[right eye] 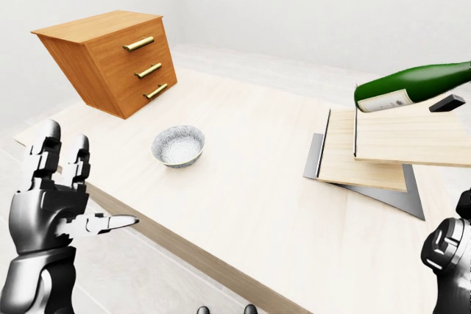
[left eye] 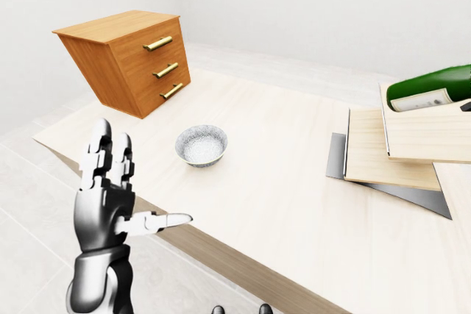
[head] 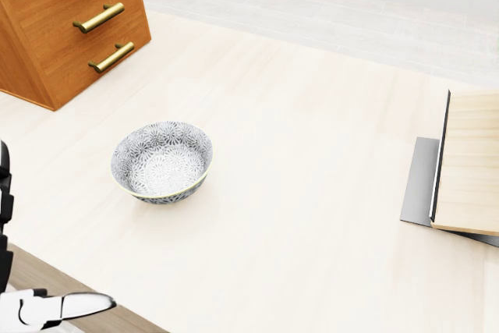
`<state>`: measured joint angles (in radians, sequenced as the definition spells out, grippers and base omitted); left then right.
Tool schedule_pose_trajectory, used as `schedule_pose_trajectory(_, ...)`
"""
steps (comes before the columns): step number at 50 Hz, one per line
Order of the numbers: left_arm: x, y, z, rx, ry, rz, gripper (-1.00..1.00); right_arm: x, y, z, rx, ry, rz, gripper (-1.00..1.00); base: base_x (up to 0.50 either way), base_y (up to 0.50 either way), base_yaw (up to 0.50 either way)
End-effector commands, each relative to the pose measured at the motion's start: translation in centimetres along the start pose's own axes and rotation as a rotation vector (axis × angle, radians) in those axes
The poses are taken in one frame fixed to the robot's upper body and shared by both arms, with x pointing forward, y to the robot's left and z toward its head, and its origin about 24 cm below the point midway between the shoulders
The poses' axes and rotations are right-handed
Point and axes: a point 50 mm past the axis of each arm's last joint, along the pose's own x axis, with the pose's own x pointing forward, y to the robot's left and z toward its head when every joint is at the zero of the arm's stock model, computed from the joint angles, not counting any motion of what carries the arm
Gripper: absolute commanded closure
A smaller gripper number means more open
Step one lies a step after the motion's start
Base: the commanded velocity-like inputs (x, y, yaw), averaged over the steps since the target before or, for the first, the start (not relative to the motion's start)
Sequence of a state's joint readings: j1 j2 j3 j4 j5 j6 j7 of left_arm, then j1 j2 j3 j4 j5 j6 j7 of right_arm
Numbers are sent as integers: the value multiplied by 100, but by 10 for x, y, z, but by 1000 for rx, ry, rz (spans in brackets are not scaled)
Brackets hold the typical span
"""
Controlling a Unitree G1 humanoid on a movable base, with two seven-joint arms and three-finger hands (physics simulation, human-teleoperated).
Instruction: Put the wine bottle on the wine rack.
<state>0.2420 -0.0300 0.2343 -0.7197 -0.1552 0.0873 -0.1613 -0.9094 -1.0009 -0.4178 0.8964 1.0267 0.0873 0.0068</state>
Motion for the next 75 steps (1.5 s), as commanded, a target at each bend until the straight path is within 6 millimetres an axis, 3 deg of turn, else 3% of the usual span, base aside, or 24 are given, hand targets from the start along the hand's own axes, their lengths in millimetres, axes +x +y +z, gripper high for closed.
schedule_pose_trajectory(1, -1, 1, 3, 3, -10, 2, -100, -1, 2, -3, 32, 3, 5, 100, 0, 0, 0)
schedule_pose_trajectory(22, -1, 1, 3, 5, -13, 4, -100, -4, -21, -28, -106, 120, 31, 100, 0, 0, 0)
schedule_pose_trajectory(54, -3, 1, -1, 4, 9, 4, -100, -11, -35, -31, -116, 123, 15, 100, 0, 0, 0)
schedule_pose_trajectory(75, -4, -2, 4, 11, -5, -3, -100, -20, -57, -40, -129, 173, -34, 100, 0, 0, 0)
